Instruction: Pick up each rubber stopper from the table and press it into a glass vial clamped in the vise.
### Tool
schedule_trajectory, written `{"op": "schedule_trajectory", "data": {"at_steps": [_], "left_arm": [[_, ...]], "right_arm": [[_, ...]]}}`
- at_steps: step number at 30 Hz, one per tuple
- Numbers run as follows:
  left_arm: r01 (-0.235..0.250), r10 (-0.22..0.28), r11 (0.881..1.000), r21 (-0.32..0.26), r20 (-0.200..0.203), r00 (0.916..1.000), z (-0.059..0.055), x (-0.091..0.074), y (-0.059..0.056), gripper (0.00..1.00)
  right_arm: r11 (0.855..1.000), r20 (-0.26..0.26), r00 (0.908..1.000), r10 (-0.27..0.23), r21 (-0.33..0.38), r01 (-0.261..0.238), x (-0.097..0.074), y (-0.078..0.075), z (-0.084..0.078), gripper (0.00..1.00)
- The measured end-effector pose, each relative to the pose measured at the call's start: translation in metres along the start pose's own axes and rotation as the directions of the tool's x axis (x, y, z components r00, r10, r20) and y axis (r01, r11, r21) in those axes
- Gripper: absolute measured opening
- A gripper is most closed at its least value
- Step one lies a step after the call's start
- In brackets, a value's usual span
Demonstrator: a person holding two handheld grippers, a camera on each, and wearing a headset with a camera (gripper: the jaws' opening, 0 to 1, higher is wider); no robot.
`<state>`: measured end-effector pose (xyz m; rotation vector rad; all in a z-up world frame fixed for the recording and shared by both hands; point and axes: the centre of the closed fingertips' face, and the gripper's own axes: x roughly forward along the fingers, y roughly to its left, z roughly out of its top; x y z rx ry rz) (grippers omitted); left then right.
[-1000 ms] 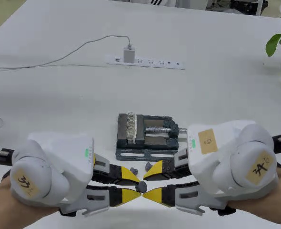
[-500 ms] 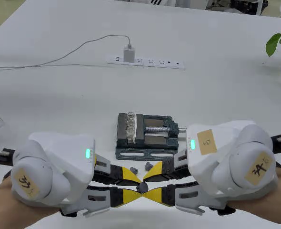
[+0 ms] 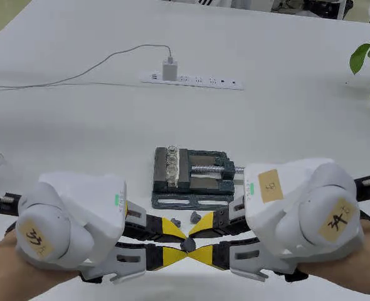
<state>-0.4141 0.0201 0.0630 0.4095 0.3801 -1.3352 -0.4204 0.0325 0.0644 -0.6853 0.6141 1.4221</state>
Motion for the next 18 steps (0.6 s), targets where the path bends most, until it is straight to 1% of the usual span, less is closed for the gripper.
{"op": "schedule_trajectory", "data": {"at_steps": [3, 11, 18], "left_arm": [[0.003, -0.003, 1.000, 0.001, 0.000, 1.0000, 0.0005, 0.0005, -0.0007, 0.04], [0.004, -0.004, 1.000, 0.013, -0.006, 1.0000, -0.0008, 0.0023, -0.0013, 0.05], [0.001, -0.001, 1.000, 0.006, -0.006, 1.0000, -0.0034, 0.0038, -0.0021, 0.05]], "right_arm": [[1.000, -0.001, 1.0000, 0.005, 0.018, -0.005, -0.0004, 0.0003, -0.0006, 0.07], [0.999, -0.010, 0.9999, 0.011, 0.033, -0.011, 0.0002, 0.0008, -0.0027, 0.06], [0.999, -0.017, 0.9997, 0.019, 0.045, -0.019, 0.0016, 0.0020, -0.0052, 0.06]]}}
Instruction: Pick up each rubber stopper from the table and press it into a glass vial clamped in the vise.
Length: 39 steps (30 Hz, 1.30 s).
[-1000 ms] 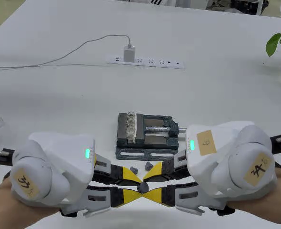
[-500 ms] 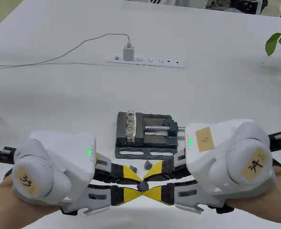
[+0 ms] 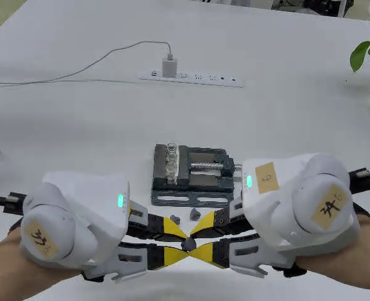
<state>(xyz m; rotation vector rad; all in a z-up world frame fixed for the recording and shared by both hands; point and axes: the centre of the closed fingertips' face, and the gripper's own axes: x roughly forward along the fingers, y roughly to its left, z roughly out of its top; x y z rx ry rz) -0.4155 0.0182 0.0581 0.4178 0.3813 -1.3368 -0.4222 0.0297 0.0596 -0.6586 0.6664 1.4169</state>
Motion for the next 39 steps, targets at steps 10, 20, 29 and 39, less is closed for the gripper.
{"op": "schedule_trajectory", "data": {"at_steps": [10, 20, 29, 39], "left_arm": [[-0.043, 0.043, 0.998, -0.039, 0.003, 0.9991, -0.005, -0.007, 0.007, 0.17], [-0.179, 0.180, 0.976, -0.123, -0.009, 0.9837, -0.020, -0.021, 0.029, 0.55], [-0.275, 0.276, 0.940, -0.200, -0.025, 0.9608, -0.032, -0.035, 0.042, 0.81], [-0.340, 0.342, 0.905, -0.258, -0.037, 0.9389, -0.039, -0.047, 0.052, 0.99]], "right_arm": [[1.000, -0.002, 1.0000, -0.009, 0.010, 0.009, -0.001, -0.005, -0.001, 0.06], [1.000, -0.006, 1.0000, -0.007, 0.011, 0.007, -0.001, -0.005, -0.001, 0.06], [1.000, -0.013, 0.9999, -0.007, 0.011, 0.008, -0.002, -0.007, -0.003, 0.06], [1.000, -0.029, 0.9996, 0.000, 0.006, 0.001, -0.003, -0.013, -0.007, 0.06]]}}
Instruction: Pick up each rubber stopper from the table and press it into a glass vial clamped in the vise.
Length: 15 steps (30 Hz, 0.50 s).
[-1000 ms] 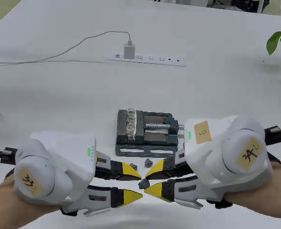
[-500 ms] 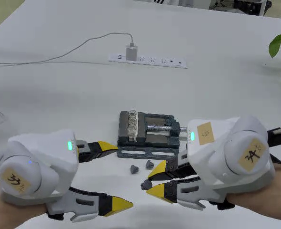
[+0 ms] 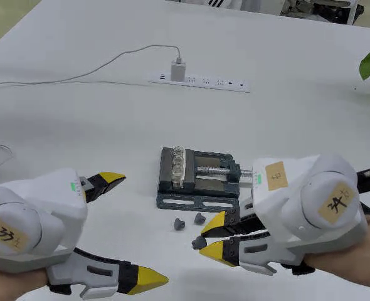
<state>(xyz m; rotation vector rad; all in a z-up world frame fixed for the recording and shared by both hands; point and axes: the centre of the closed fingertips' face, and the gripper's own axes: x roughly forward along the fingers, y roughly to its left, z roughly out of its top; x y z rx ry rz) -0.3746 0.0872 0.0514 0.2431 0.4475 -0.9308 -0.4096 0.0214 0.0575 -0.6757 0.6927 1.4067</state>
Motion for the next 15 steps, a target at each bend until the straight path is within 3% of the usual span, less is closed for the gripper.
{"op": "schedule_trajectory", "data": {"at_steps": [11, 15], "left_arm": [[-0.060, 0.062, 0.996, -0.066, 0.018, 0.9979, -0.003, -0.009, 0.006, 0.99], [-0.081, 0.084, 0.993, -0.085, 0.029, 0.9960, -0.005, -0.012, 0.006, 0.99]], "right_arm": [[0.999, -0.050, 0.9987, 0.009, -0.045, -0.012, -0.006, -0.024, -0.005, 0.06], [0.998, -0.078, 0.9969, 0.006, -0.069, -0.012, -0.008, -0.042, -0.005, 0.06]]}}
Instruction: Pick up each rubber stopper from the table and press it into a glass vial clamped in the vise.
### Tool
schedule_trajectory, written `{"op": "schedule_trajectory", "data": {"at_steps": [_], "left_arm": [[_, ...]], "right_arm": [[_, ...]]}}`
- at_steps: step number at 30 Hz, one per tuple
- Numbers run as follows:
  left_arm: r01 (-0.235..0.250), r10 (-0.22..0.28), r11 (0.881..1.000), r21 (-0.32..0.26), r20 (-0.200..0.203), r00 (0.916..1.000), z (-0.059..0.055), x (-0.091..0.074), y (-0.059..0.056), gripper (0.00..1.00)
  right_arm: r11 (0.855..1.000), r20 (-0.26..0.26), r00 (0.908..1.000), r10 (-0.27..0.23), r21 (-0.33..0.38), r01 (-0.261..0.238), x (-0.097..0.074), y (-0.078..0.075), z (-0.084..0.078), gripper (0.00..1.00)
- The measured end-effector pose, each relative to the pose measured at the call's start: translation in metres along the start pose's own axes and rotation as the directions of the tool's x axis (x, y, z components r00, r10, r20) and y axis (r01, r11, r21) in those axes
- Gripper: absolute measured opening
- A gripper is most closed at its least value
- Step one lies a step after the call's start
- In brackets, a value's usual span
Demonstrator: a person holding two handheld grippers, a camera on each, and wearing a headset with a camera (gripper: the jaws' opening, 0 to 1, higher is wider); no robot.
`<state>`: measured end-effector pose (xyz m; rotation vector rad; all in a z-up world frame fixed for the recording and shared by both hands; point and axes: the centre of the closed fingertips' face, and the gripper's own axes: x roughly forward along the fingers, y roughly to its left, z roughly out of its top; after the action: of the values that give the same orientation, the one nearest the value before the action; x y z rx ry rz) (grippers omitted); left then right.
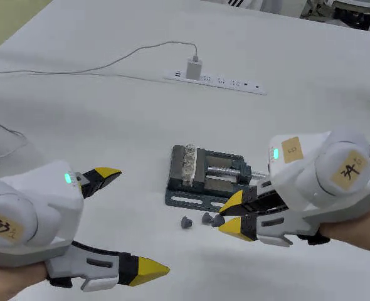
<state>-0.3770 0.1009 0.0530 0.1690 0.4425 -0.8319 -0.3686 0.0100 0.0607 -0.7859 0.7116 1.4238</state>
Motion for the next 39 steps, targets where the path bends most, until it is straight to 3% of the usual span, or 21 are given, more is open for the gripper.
{"op": "schedule_trajectory", "data": {"at_steps": [8, 11, 19, 29, 35, 39], "left_arm": [[-0.027, 0.027, 0.999, -0.025, 0.006, 0.9996, -0.005, -0.003, 0.000, 0.99], [-0.036, 0.036, 0.999, -0.033, 0.007, 0.9993, -0.006, -0.003, 0.000, 0.99], [-0.049, 0.049, 0.998, -0.050, 0.007, 0.9988, -0.009, -0.002, 0.003, 0.99], [-0.049, 0.050, 0.996, -0.068, 0.012, 0.9987, -0.012, 0.003, 0.004, 0.98], [-0.052, 0.052, 0.996, -0.071, 0.007, 0.9986, -0.014, 0.004, 0.006, 0.98], [-0.054, 0.054, 0.996, -0.075, 0.005, 0.9985, -0.016, 0.004, 0.006, 0.98]], "right_arm": [[0.999, -0.051, 0.9987, 0.005, -0.052, -0.008, -0.002, -0.035, 0.004, 0.06], [0.997, -0.076, 0.9971, 0.005, -0.072, -0.011, -0.003, -0.055, 0.003, 0.06], [0.991, -0.144, 0.9894, 0.019, -0.131, -0.038, -0.002, -0.081, 0.009, 0.06], [0.975, -0.223, 0.9741, 0.037, -0.208, -0.085, 0.007, -0.105, 0.016, 0.05], [0.966, -0.242, 0.9695, 0.039, -0.239, -0.099, 0.010, -0.117, 0.023, 0.05], [0.953, -0.271, 0.9615, 0.046, -0.277, -0.124, 0.014, -0.122, 0.026, 0.05]]}}
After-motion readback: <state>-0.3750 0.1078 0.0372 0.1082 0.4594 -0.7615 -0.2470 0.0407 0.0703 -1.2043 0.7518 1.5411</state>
